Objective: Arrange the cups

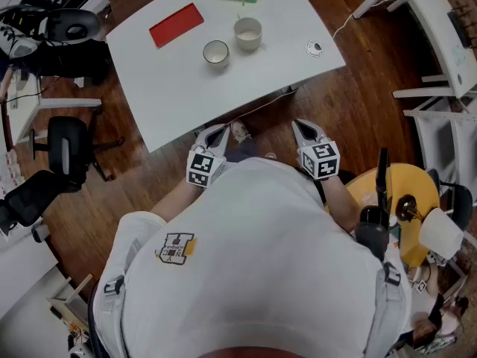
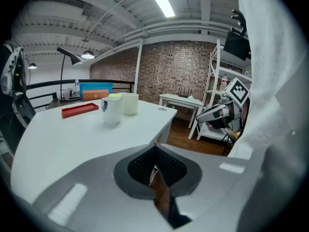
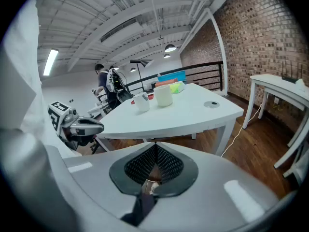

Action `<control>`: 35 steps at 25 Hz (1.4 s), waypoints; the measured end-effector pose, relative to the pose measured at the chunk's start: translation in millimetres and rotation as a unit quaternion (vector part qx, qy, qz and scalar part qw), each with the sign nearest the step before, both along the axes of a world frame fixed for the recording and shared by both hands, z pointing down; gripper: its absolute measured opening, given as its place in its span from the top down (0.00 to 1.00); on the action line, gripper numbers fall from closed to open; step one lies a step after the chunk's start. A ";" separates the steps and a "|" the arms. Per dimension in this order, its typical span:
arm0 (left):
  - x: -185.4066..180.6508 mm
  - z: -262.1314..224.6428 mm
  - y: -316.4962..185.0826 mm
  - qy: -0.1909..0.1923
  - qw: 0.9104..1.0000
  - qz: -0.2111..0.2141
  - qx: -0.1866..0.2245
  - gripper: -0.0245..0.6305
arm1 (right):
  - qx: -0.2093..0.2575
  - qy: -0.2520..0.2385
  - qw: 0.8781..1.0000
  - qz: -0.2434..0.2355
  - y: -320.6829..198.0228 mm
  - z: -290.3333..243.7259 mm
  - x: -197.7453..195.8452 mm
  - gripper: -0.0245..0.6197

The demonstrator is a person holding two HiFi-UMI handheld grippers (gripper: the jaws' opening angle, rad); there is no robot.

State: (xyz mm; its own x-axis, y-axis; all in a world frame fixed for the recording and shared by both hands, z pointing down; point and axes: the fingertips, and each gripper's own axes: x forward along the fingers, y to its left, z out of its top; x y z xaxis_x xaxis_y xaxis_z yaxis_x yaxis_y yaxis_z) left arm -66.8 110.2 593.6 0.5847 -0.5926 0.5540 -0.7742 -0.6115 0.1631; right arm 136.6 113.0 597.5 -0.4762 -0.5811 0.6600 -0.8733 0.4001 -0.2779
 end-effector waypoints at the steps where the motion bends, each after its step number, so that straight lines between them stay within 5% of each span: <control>1: -2.0 3.0 -2.9 0.000 1.000 -0.002 -0.001 0.96 | 0.001 0.000 1.000 -0.002 -3.7 1.1 -0.8 0.96; 9: 3.5 10.6 -24.6 0.009 1.000 0.000 0.003 0.96 | 0.007 0.010 1.000 -0.005 -30.1 2.9 5.6 0.96; 15: -16.1 8.2 -51.9 0.029 0.999 -0.036 0.015 0.96 | 0.022 0.010 0.999 -0.027 -61.6 1.1 -17.9 0.96; 27: -31.0 6.9 -76.1 0.045 0.995 -0.077 0.033 0.96 | 0.091 0.031 0.993 -0.076 -114.6 -18.2 -39.5 0.96; 35: -31.9 2.5 -109.0 0.026 0.987 -0.151 0.053 0.96 | 0.104 0.027 0.984 -0.140 -153.2 -17.2 -36.2 0.96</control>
State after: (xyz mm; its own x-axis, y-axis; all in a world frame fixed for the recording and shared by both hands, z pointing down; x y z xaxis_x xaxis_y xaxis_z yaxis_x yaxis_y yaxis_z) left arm -98.7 1.3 596.1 0.3990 -0.7966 0.4541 -0.9159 -0.3705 0.1547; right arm 100.4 -40.2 580.3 -0.6044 -0.5567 0.5698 -0.7316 0.6710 -0.1205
